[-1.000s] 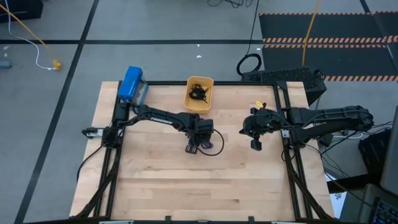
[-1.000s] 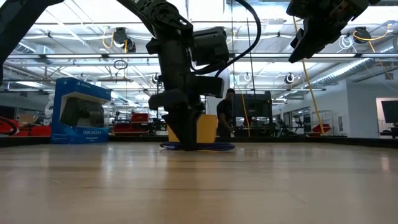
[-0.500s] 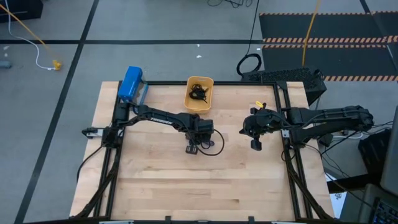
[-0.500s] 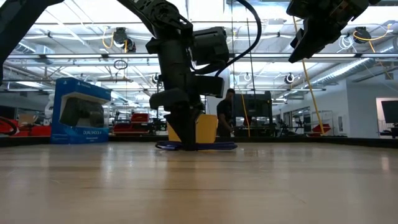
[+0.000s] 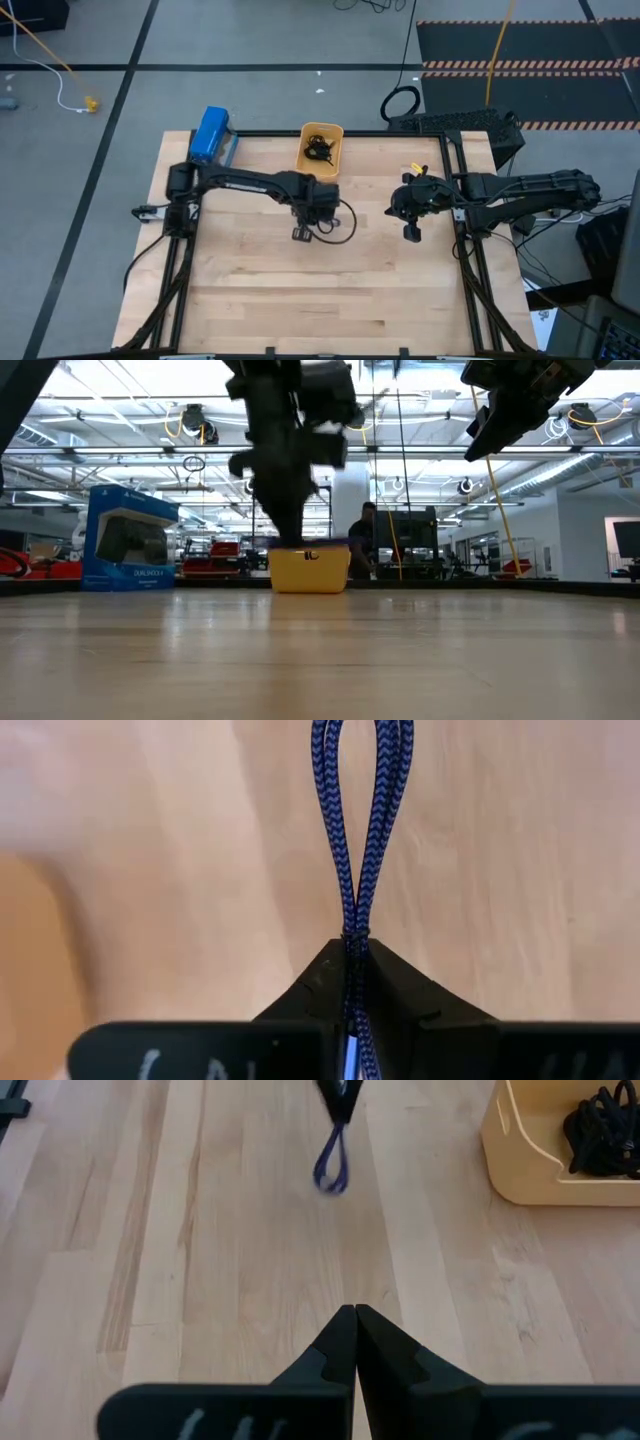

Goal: Pick and place USB-C Cables
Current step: Put the violet charger cable into the yellow bin, then return to Home Position

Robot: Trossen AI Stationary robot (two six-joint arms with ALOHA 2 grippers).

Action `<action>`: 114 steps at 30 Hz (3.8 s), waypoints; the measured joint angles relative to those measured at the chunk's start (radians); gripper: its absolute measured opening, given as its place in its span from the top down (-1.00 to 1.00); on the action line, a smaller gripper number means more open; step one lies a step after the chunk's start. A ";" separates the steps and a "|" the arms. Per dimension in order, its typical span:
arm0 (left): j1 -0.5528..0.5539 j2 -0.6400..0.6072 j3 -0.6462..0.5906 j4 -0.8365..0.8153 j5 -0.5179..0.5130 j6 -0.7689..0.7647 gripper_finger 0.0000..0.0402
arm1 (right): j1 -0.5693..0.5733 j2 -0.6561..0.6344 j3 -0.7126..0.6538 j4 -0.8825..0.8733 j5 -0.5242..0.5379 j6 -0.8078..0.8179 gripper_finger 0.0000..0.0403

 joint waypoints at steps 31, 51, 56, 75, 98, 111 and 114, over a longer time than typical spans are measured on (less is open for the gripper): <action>0.218 -0.340 0.006 0.384 -0.314 -0.377 0.83 | 0.000 0.000 0.000 0.009 0.004 -0.030 1.00; 0.372 -0.172 0.006 0.293 -0.368 -0.861 0.83 | 0.000 0.000 0.000 0.003 0.004 -0.075 1.00; 0.384 -0.124 0.006 0.294 -0.355 -0.867 0.83 | 0.000 0.000 0.000 0.002 0.004 -0.075 1.00; 0.401 0.042 0.005 0.321 -0.322 -0.902 0.83 | 0.000 0.000 0.001 0.002 0.004 -0.074 1.00; 0.422 0.098 0.006 0.320 -0.322 -0.917 0.82 | 0.000 0.000 0.001 0.002 0.001 -0.063 1.00; 0.429 0.098 0.006 0.321 -0.322 -0.934 0.49 | 0.000 0.000 0.001 0.002 0.001 -0.063 1.00; 0.437 0.098 0.006 0.321 -0.322 -0.928 0.47 | 0.000 0.000 0.001 0.002 0.001 -0.063 1.00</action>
